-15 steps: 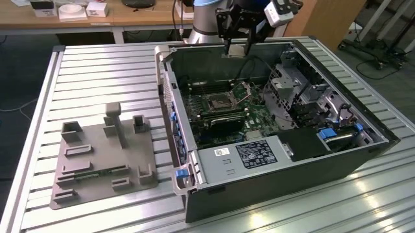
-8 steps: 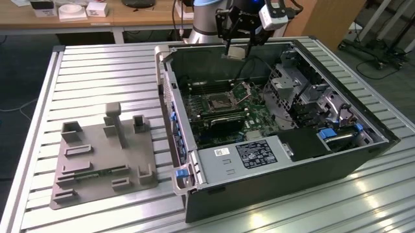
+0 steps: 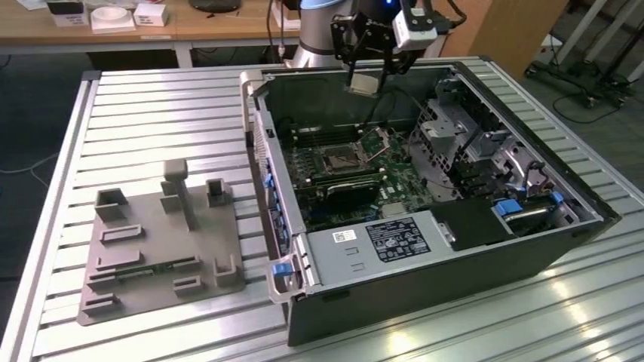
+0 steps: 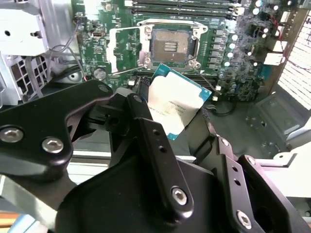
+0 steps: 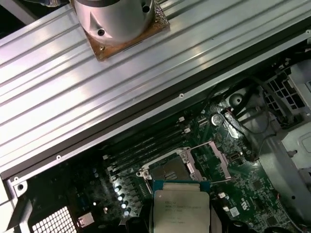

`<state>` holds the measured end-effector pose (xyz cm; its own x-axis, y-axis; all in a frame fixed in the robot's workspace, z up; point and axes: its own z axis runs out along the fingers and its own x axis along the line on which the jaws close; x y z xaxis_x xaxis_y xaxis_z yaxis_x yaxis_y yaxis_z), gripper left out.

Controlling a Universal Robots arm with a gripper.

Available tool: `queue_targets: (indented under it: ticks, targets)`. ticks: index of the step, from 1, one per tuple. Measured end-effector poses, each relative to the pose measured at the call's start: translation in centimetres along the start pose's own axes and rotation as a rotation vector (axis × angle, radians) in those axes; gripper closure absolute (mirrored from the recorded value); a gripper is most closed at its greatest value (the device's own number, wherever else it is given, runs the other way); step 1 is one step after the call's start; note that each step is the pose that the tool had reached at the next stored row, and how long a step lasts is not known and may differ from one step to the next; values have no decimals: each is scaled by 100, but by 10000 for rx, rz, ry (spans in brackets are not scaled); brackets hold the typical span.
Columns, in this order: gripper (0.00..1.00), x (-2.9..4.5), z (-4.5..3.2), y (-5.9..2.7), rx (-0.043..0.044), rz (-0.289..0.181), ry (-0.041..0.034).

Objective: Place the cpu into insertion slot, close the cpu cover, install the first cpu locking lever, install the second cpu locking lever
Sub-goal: 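Place the cpu into insertion slot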

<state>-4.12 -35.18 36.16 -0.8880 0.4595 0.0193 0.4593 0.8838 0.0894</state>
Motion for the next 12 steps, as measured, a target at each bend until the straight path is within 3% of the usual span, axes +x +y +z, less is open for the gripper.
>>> queue_targets:
  ticks: [3, 12]
  targets:
    - [46, 25, 11, -12, -2, 231, -20]
    - [46, 24, 87, -19, -34, 1846, -166]
